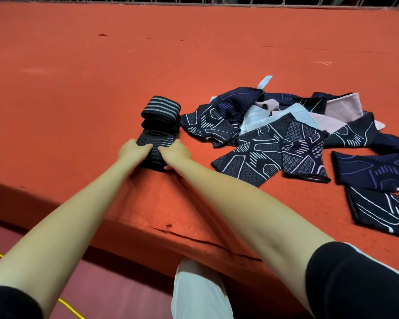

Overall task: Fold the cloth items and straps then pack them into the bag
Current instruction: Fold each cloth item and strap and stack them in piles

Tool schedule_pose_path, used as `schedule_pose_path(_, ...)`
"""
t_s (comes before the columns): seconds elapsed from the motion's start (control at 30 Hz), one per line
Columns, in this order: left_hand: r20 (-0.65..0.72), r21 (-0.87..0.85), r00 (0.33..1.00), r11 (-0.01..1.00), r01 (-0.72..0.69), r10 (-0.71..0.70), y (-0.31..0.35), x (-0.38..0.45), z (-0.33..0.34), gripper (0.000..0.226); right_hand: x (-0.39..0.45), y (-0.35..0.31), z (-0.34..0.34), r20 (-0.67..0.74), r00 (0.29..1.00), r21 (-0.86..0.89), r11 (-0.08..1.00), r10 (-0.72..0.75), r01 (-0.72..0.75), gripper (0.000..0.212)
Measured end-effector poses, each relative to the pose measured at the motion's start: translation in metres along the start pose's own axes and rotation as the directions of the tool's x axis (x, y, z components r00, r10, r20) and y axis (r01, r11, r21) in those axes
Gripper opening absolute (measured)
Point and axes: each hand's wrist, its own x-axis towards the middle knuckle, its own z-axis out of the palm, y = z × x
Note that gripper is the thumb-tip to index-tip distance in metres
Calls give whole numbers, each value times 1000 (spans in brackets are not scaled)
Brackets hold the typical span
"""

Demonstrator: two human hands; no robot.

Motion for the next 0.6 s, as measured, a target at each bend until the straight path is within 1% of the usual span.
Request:
schedule_pose_path(0.1, 7, -177, 1000, 984, 23, -22, -7, 7, 0, 31, 4, -1, 4, 10, 1000, 107, 994, -28, 26, 45)
schedule_pose_path(0.17, -17, -262, 1000, 965, 3, -8, -11, 8, 0, 29, 7, 1, 7, -8, 1000, 132, 991, -11, 12, 49)
schedule_pose_path(0.2, -35, -297, 999, 955, -6, -4, -13, 8, 0, 29, 5, 2, 9, -1, 1000, 158, 987, -1, 1, 47)
schedule_pose_path(0.27, -56, -374, 998, 928, -10, -12, -15, 7, -2, 30, 3, 4, 12, 44, 999, 217, 976, -19, 9, 34)
schedule_pose_path(0.3, -61, -387, 998, 922, -9, -16, -17, 5, -3, 31, -1, 4, 13, 71, 997, 216, 976, -30, 14, 32)
schedule_pose_path(0.33, -64, -370, 998, 929, -9, -16, -19, 2, -4, 31, 5, 4, 17, 61, 997, 202, 979, -42, 29, 34)
schedule_pose_path(0.4, -82, -292, 997, 956, -33, 10, -24, -3, -2, 31, 22, 12, 30, 52, 997, 172, 984, -58, 48, 43)
schedule_pose_path(0.47, -116, -252, 992, 965, -71, 43, -25, -7, -1, 32, 37, 16, 38, 63, 997, 163, 986, -45, 35, 54)
schedule_pose_path(0.57, -151, -260, 987, 961, -93, 54, -23, -7, -4, 35, 9, -2, 22, 15, 999, 111, 993, -50, 48, 44)
schedule_pose_path(0.6, -154, -265, 987, 960, -90, 50, -22, -5, -5, 36, 11, -4, 20, 28, 998, 132, 990, -63, 59, 41)
